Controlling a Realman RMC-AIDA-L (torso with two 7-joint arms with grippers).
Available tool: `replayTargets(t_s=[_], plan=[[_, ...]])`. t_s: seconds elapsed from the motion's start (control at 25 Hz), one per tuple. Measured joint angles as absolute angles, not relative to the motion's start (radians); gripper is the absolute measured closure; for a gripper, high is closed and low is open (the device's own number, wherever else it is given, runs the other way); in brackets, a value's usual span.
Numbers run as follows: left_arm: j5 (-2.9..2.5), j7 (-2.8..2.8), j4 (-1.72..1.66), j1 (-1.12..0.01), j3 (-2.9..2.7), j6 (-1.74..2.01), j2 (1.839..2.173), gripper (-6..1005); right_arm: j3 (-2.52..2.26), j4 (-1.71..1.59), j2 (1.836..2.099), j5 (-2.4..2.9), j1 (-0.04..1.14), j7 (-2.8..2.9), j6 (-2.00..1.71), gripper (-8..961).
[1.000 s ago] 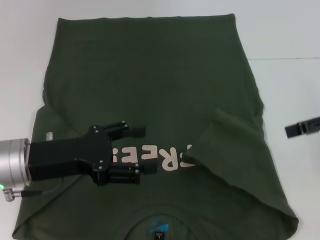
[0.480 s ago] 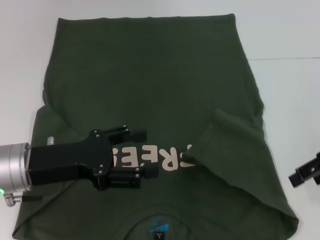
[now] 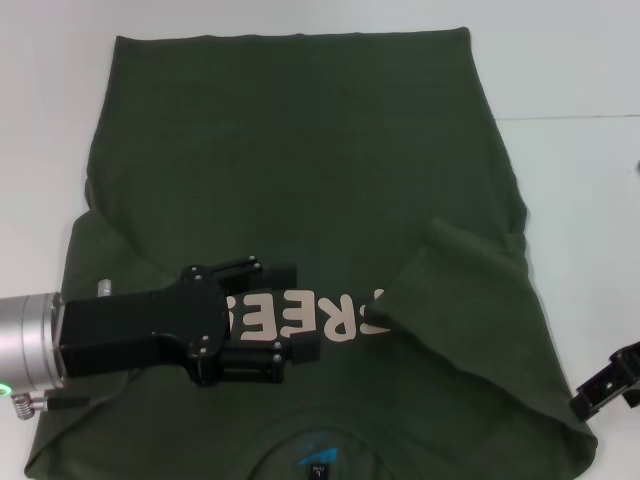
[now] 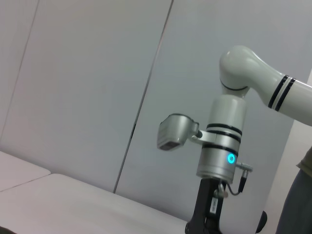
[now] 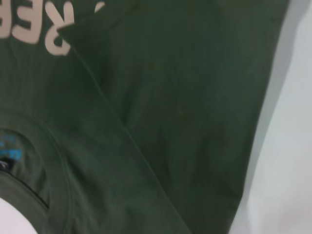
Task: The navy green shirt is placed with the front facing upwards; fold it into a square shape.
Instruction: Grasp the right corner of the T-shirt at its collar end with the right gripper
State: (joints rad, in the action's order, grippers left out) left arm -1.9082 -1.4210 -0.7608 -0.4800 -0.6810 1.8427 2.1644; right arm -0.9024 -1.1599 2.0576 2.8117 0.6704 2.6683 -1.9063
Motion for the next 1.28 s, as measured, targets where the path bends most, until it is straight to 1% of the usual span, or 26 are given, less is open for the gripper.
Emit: replayTargets(t_s=[0.04, 0.16, 0.8, 1.04, 1.28], plan=[[-1.908, -1.421, -0.761, -0.480, -0.681, 1.843, 2.164, 74, -0.915, -1.159, 2.067, 2.821, 0.670, 2.668, -1.898, 135], [-1.908, -1.421, -0.761, -0.480, -0.681, 1.844, 2.164, 74, -0.953, -1.150, 2.083, 2.845, 0.670, 2.671, -1.876, 135], [-1.908, -1.411, -0.761, -0.485, -0.681, 1.841, 2.164, 77, -0.995, -1.068, 2.091, 2.842, 0.679, 2.682, -1.822, 138], [-1.908, -1.411, -0.761, -0.483, -0.681, 1.838, 2.164, 79, -0.999, -1.065, 2.094, 2.842, 0.681, 2.687, -1.822, 274], [-1.908, -1.406, -0.761, -0.480, -0.677, 1.836, 2.164, 80, -1.043, -1.061, 2.095, 2.842, 0.682, 2.708, -1.817, 355]])
